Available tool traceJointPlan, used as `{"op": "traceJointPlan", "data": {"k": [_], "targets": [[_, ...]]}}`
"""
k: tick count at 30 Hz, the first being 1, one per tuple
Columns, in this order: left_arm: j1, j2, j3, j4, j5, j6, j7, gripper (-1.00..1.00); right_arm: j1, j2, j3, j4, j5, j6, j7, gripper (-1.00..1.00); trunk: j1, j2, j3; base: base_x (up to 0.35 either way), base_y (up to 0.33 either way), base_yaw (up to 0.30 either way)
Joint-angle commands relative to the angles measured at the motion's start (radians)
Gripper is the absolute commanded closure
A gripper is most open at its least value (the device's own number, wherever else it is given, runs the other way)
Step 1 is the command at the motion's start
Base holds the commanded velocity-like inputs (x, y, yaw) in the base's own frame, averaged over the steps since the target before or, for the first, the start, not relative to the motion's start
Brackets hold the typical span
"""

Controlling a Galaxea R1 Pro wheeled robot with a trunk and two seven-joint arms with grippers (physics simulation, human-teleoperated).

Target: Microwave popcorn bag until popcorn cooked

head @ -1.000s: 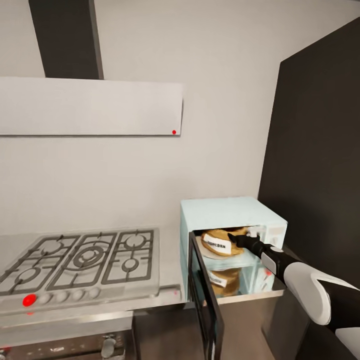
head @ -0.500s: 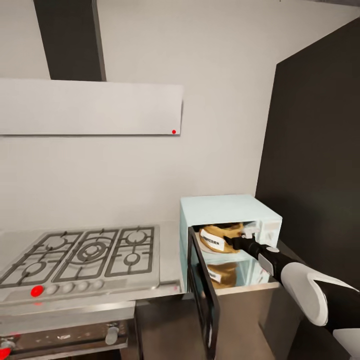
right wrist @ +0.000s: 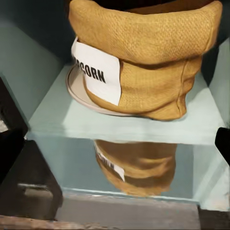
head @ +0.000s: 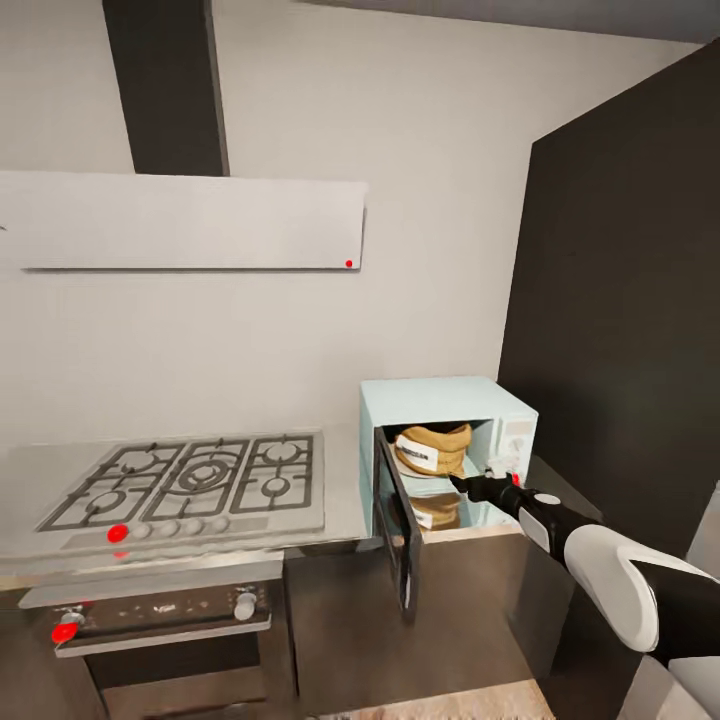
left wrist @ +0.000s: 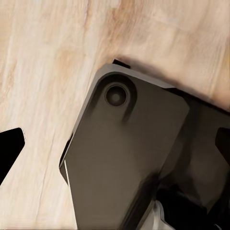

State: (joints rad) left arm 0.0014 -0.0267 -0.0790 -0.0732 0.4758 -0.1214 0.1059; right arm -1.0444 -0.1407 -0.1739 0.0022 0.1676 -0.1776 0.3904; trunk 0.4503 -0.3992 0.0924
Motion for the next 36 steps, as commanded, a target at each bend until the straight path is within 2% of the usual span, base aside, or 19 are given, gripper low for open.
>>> {"op": "traceJointPlan", "data": {"k": [1,7,10,12,14,15,16,17,21,23,24,27,32,36], "targets": [[0.000,0.000,-0.009,0.000,0.007,-0.003,0.005,-1.00,0.000,0.000,-0.009,0.001,0.011,0.002,0.002,-1.00,0.000,-0.001,0.000,-0.346,0.000,0.000],[0.000,0.001,-0.010,0.000,0.007,-0.001,0.005,-1.00,0.000,-0.001,-0.007,-0.001,0.014,0.007,0.001,-1.00,0.000,-0.001,0.000,-0.346,0.000,0.000],[0.000,0.001,-0.010,0.000,0.007,-0.002,0.005,-1.00,0.000,-0.002,-0.006,-0.001,0.030,0.018,0.001,-1.00,0.000,-0.001,0.000,-0.346,0.000,0.000],[0.000,0.001,-0.010,0.000,0.007,-0.003,0.005,-1.00,0.000,-0.003,-0.006,0.002,0.039,0.066,0.000,-1.00,0.000,-0.001,0.000,-0.346,0.000,0.000],[0.000,0.001,-0.010,0.000,0.007,-0.003,0.006,-1.00,0.008,-0.028,-0.006,0.026,0.042,0.145,-0.002,-1.00,0.000,-0.001,0.000,-0.346,0.000,0.000],[0.000,0.001,-0.010,0.000,0.007,-0.003,0.006,-1.00,0.039,-0.037,-0.007,0.029,0.043,0.157,-0.003,-1.00,0.000,-0.001,0.000,-0.346,0.000,0.000],[0.000,0.001,-0.010,0.000,0.008,-0.003,0.005,-1.00,0.094,-0.043,-0.006,0.030,0.045,0.162,-0.005,-1.00,0.000,-0.001,0.000,-0.346,-0.014,0.000],[0.000,0.001,-0.010,0.000,0.008,-0.003,0.005,-1.00,0.159,-0.045,-0.006,0.030,0.045,0.164,-0.007,-1.00,0.000,-0.001,0.000,-0.291,-0.035,0.000],[0.000,0.002,-0.010,0.000,0.012,-0.003,0.005,-1.00,0.342,-0.048,-0.006,0.030,0.047,0.165,-0.023,-1.00,0.000,-0.001,0.000,-0.081,-0.009,0.000],[0.000,0.003,-0.011,-0.001,0.013,-0.002,0.002,-1.00,0.438,-0.048,-0.006,0.030,0.046,0.166,-0.058,-1.00,0.000,-0.001,0.000,-0.009,-0.001,0.000],[0.000,0.002,-0.011,-0.002,0.011,-0.001,0.001,-1.00,0.510,-0.048,-0.006,0.030,0.046,0.165,-0.091,-1.00,0.000,-0.001,0.000,-0.002,0.000,0.000],[0.000,0.002,-0.012,-0.006,0.010,-0.001,0.000,-1.00,0.638,-0.044,-0.006,0.030,0.046,0.163,-0.165,-1.00,0.000,-0.001,0.000,-0.001,0.000,0.000],[0.000,0.000,-0.010,-0.014,0.012,0.000,0.000,-1.00,0.783,-0.043,-0.007,0.031,0.044,0.133,-0.209,-1.00,0.000,-0.001,0.000,0.000,0.000,0.000],[0.000,-0.001,-0.009,-0.013,0.016,-0.001,0.000,-1.00,0.791,-0.044,-0.007,0.031,0.044,0.129,-0.210,-1.00,0.000,-0.001,0.000,0.000,0.000,0.000]]}}
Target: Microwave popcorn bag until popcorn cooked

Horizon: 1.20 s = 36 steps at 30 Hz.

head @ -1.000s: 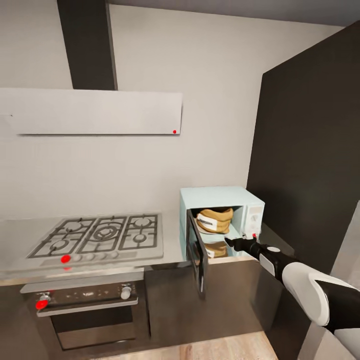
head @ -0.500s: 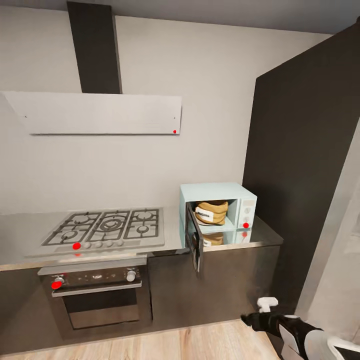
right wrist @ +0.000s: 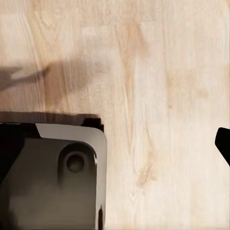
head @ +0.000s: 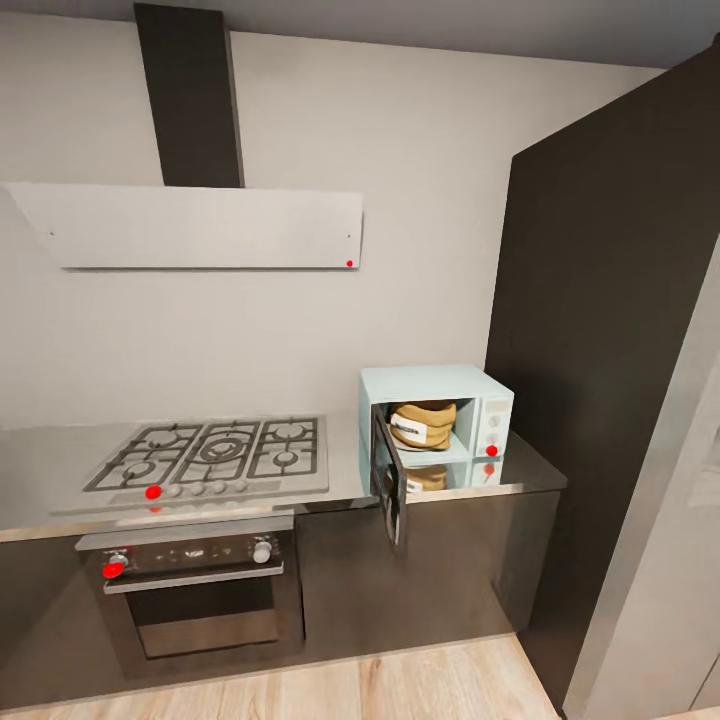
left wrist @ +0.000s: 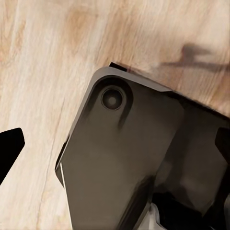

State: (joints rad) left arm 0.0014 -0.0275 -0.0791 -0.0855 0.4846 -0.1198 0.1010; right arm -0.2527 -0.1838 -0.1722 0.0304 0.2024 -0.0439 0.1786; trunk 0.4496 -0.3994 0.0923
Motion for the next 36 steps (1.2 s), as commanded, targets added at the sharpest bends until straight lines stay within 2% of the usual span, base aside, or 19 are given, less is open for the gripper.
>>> {"op": "traceJointPlan", "data": {"k": [1,11,20,26,29,31,33,35,36], "targets": [[0.000,0.000,-0.009,0.000,0.008,-0.001,0.005,-1.00,-0.001,0.000,-0.008,0.003,0.009,-0.001,0.001,-1.00,0.000,-0.001,0.000,0.000,0.000,0.000],[0.000,0.003,-0.013,0.003,0.005,0.034,0.003,-1.00,0.006,0.004,-0.008,0.003,0.009,-0.003,0.001,-1.00,0.000,-0.001,0.000,0.247,0.000,0.000],[0.000,0.002,-0.007,0.007,0.014,0.028,0.014,-1.00,0.008,0.003,-0.007,0.003,0.012,0.000,0.002,-1.00,0.000,-0.001,0.000,0.319,0.000,0.000],[0.000,0.004,0.000,0.016,0.018,0.024,0.017,-1.00,0.008,-0.003,-0.007,0.003,0.017,-0.001,-0.003,-1.00,0.000,-0.001,0.000,0.074,0.000,0.000],[0.000,0.004,-0.004,0.011,0.014,0.029,0.015,-1.00,0.008,-0.002,-0.008,0.003,0.017,-0.001,-0.036,-1.00,0.000,-0.001,0.000,0.002,0.000,0.000],[0.000,0.002,-0.007,-0.065,0.011,0.031,0.009,-1.00,0.008,0.000,-0.008,0.003,0.017,-0.001,-0.042,-1.00,0.000,-0.001,0.000,0.000,0.000,0.000],[0.000,0.004,-0.009,-0.198,0.008,0.041,0.008,-1.00,0.008,0.001,-0.007,0.003,0.017,-0.001,-0.043,-1.00,0.000,-0.001,0.000,0.000,0.000,0.000],[0.000,0.003,-0.010,-0.345,0.003,0.089,0.008,-1.00,0.008,0.002,-0.007,0.003,0.017,-0.001,-0.043,-1.00,0.000,-0.001,0.000,0.000,0.000,0.000],[-0.001,0.001,-0.011,-0.463,0.001,0.152,0.005,-1.00,0.008,0.002,-0.007,0.003,0.018,-0.001,-0.043,-1.00,0.000,-0.001,0.000,0.000,0.000,0.000]]}}
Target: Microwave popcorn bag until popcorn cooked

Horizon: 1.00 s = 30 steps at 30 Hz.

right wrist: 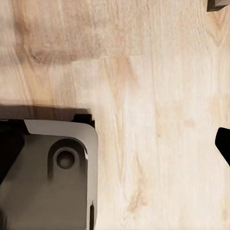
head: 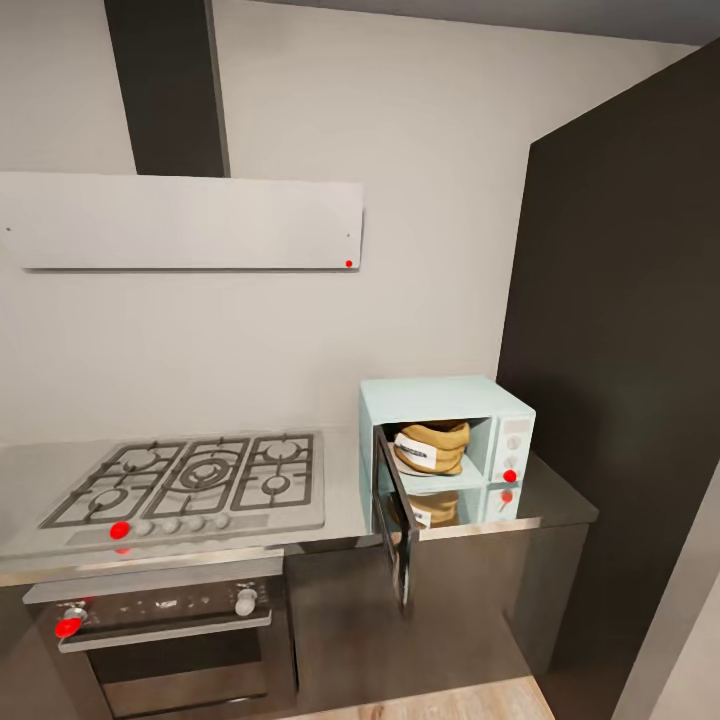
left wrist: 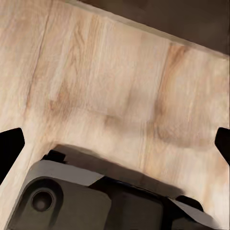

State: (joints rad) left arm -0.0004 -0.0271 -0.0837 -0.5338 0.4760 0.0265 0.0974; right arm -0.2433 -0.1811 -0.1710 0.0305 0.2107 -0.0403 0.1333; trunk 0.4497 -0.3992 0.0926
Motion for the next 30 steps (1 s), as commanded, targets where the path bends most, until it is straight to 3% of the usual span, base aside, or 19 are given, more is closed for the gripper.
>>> {"op": "traceJointPlan", "data": {"k": [1,3,5,7,8,10,11,15,27,29,30], "targets": [[-0.001,0.000,-0.007,-0.189,0.008,0.110,0.007,-1.00,-0.001,-0.001,-0.009,0.003,0.010,-0.004,0.001,-1.00,0.000,-0.001,-0.001,0.000,0.000,0.000],[-0.006,-0.002,-0.009,-0.392,0.008,0.265,0.004,-1.00,-0.001,0.000,-0.009,0.003,0.010,-0.004,-0.003,-1.00,0.000,-0.001,-0.001,0.000,0.000,0.000],[-0.026,-0.004,-0.010,-0.524,0.009,0.376,0.000,-1.00,-0.001,0.001,-0.009,0.003,0.010,-0.005,-0.012,-1.00,0.000,-0.001,-0.001,0.000,0.000,0.000],[-0.070,-0.017,-0.011,-0.628,0.010,0.455,-0.023,-1.00,-0.001,0.002,-0.009,0.003,0.010,-0.005,-0.023,-1.00,0.000,-0.001,-0.001,0.000,0.000,0.000],[-0.128,-0.031,-0.011,-0.677,0.010,0.492,-0.058,-1.00,-0.001,0.002,-0.009,0.003,0.010,-0.006,-0.028,-1.00,0.000,-0.001,-0.001,0.000,0.000,0.000],[-0.197,-0.043,-0.011,-0.696,0.013,0.507,-0.087,-1.00,-0.002,0.002,-0.009,0.003,0.010,-0.007,-0.031,-1.00,0.000,-0.001,-0.001,0.000,0.000,0.000],[-0.259,-0.051,-0.011,-0.701,0.017,0.513,-0.108,-1.00,-0.001,0.002,-0.009,0.002,0.010,-0.007,-0.033,-1.00,0.000,-0.001,-0.001,0.000,0.000,0.000],[-0.339,-0.068,-0.011,-0.707,0.010,0.499,-0.185,-1.00,-0.001,0.001,-0.009,0.002,0.011,-0.007,-0.038,-1.00,0.000,-0.001,-0.001,0.000,0.000,0.000],[-0.364,-0.065,-0.013,-0.732,-0.002,0.511,-0.211,-1.00,-0.001,0.011,-0.010,0.002,0.009,-0.036,-0.089,-1.00,0.000,-0.001,0.000,0.000,0.000,-0.001],[-0.365,-0.065,-0.015,-0.727,-0.047,0.513,-0.212,-1.00,-0.002,0.013,-0.010,0.002,0.009,-0.034,-0.089,-1.00,0.000,-0.001,0.001,0.000,0.000,-0.094],[-0.365,-0.066,-0.017,-0.725,-0.093,0.514,-0.212,-1.00,-0.001,0.013,-0.010,0.002,0.009,-0.033,-0.090,-1.00,0.000,-0.001,0.002,0.000,0.000,-0.169]]}}
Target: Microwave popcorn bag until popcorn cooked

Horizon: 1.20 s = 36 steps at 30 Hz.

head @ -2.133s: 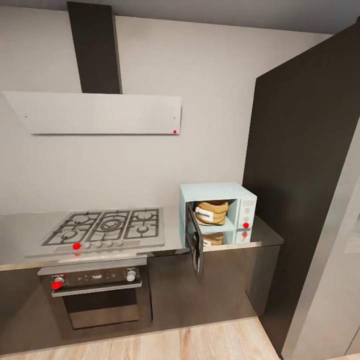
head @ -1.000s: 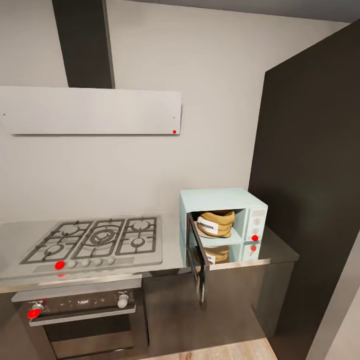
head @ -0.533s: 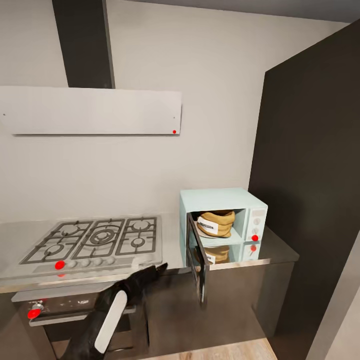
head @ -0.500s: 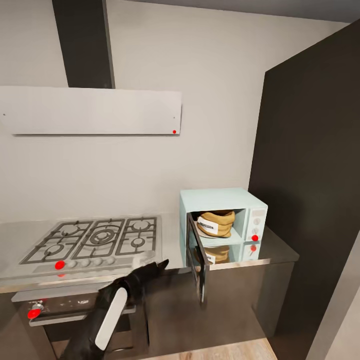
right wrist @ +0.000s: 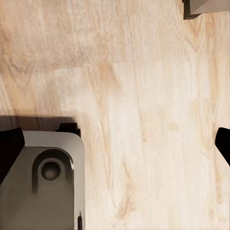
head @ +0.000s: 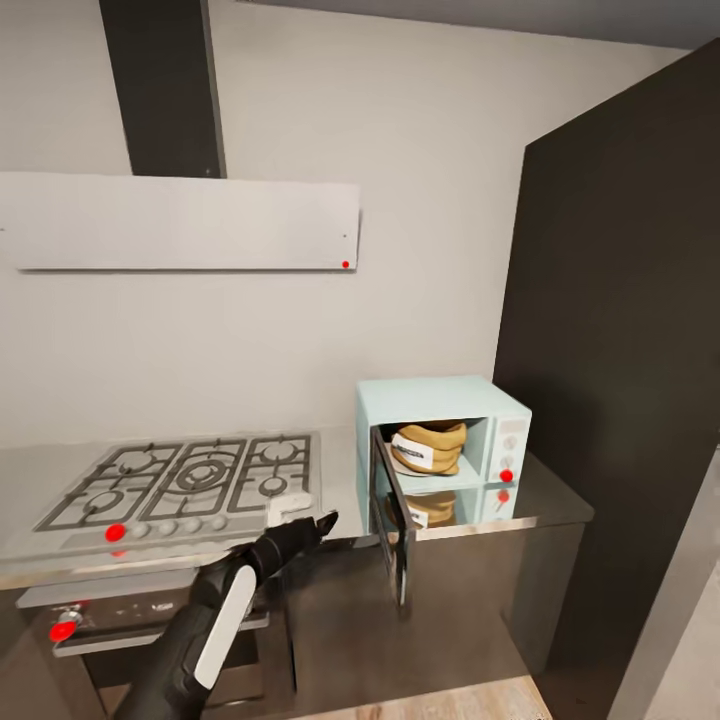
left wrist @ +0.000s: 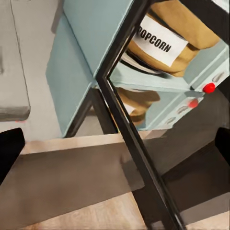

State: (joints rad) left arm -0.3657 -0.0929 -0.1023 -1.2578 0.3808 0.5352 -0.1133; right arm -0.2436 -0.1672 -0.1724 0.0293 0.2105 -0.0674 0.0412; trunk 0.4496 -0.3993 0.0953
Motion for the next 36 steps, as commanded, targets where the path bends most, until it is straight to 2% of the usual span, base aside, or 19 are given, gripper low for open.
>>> {"op": "traceJointPlan", "data": {"k": [1,3,7,9,14,28,33,36], "targets": [[0.000,-0.002,0.000,0.000,-0.018,0.006,-0.002,-1.00,-0.001,0.000,-0.009,0.003,0.009,-0.005,0.002,-1.00,0.000,-0.001,0.001,0.000,0.000,-0.183],[-0.001,-0.003,-0.020,0.002,-0.044,0.006,-0.027,-1.00,-0.001,0.000,-0.009,0.003,0.009,-0.005,0.002,-1.00,0.000,-0.001,0.003,0.000,0.000,-0.198],[-0.001,0.002,-0.049,0.005,-0.059,0.004,-0.132,-1.00,-0.001,-0.002,-0.009,0.003,0.009,-0.004,0.002,-1.00,0.000,-0.001,0.008,0.000,0.000,-0.206],[-0.001,0.004,-0.053,0.006,-0.066,0.003,-0.154,-1.00,-0.001,-0.002,-0.009,0.003,0.009,-0.003,0.002,-1.00,0.000,-0.001,0.010,0.000,0.000,-0.208],[-0.001,0.004,-0.056,0.007,-0.095,0.003,-0.161,-1.00,-0.001,-0.006,-0.009,0.003,0.009,-0.002,0.002,-1.00,0.000,-0.001,0.016,0.000,0.000,-0.209],[-0.001,0.003,-0.060,0.002,-0.098,0.000,-0.160,-1.00,-0.001,-0.009,-0.009,0.003,0.009,-0.003,0.002,-1.00,0.000,-0.001,0.032,0.000,0.000,-0.209],[-0.001,-0.002,-0.086,-0.007,-0.110,-0.004,-0.152,-1.00,-0.001,-0.013,-0.009,0.003,0.009,-0.004,0.002,-1.00,0.000,-0.001,0.038,0.000,0.000,-0.209],[-0.001,-0.003,-0.125,-0.012,-0.112,-0.003,-0.151,-1.00,-0.001,-0.013,-0.009,0.003,0.008,0.000,0.001,-1.00,0.000,-0.001,0.042,0.000,0.000,-0.210]]}}
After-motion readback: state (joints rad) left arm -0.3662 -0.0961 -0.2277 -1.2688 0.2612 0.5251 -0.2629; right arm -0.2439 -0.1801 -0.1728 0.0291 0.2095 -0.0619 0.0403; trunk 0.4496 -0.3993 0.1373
